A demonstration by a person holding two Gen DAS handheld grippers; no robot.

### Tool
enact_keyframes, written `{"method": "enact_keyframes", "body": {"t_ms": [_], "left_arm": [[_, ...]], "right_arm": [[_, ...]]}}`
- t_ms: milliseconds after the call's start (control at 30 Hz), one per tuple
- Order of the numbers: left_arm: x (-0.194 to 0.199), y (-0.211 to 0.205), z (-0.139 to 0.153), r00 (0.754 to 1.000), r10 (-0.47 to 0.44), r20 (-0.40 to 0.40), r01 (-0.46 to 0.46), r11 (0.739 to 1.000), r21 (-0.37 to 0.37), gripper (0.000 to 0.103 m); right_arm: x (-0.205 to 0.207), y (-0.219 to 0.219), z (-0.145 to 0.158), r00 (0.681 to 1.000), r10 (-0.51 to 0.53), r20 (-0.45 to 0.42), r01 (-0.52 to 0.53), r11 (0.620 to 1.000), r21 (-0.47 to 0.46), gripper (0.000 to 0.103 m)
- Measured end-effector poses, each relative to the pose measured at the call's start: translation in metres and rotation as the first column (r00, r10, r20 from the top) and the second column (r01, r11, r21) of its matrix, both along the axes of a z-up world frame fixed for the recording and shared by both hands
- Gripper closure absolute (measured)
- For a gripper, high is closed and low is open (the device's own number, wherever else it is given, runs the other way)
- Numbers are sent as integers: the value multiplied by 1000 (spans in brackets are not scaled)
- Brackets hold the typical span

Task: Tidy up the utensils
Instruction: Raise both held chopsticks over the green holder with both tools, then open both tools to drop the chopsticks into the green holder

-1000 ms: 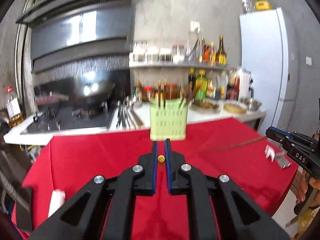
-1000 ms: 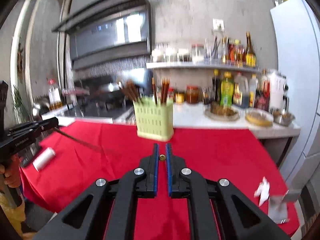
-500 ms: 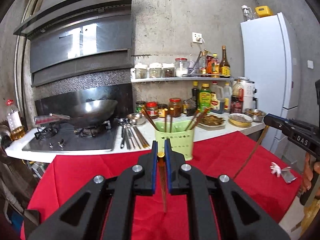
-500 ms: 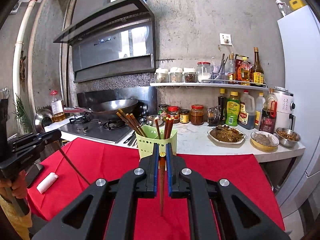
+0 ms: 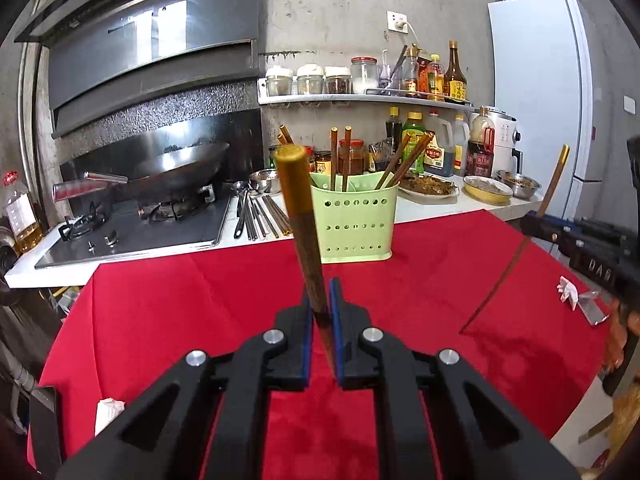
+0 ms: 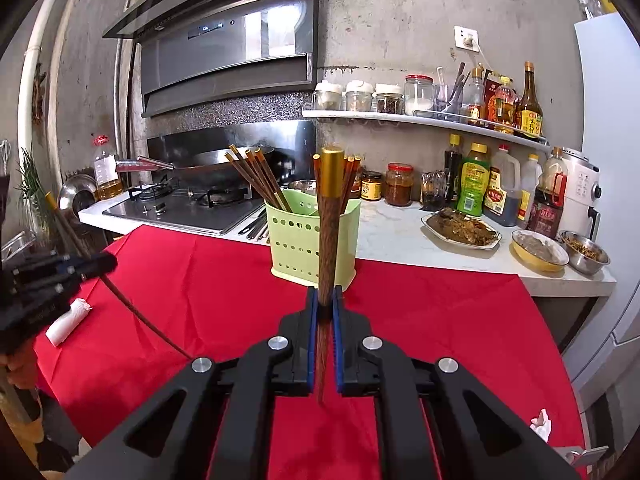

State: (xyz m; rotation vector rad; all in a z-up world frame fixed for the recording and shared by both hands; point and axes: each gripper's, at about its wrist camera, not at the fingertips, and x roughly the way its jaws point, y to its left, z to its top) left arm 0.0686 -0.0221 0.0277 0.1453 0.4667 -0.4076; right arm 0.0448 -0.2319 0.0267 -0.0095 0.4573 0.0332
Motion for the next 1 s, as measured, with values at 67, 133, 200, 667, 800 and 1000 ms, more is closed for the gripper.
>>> {"method": "enact_keyframes", "body": {"t_ms": [67,133,200,667,800,1000], "left_arm": [[2,0,2,1000,-5,-1,5,1000,-4,97],[8,-1,13,999,6,40,-5,1000,-4,97],[18,-2,28,998,10,70,-8,1000,-27,97],[123,-44,132,963,27,269,13,989,-147,97],[155,-62,130,973,-11,232,49,986,-159,97],[197,-84,97,989,-35,144,55,989,-138,97]], "right_arm": [[3,-1,4,1000,2,5,-2,1000,-4,96],[7,-4,11,1000,5,17,-5,1000,3,96],[15,-10,22,999,-8,47,8,1000,0,96],[111,-47,120,953,-51,299,59,998,-17,96],[140,-51,119,958,-16,285,12,1000,17,96],[183,-48,90,980,29,196,-36,999,34,96]]}}
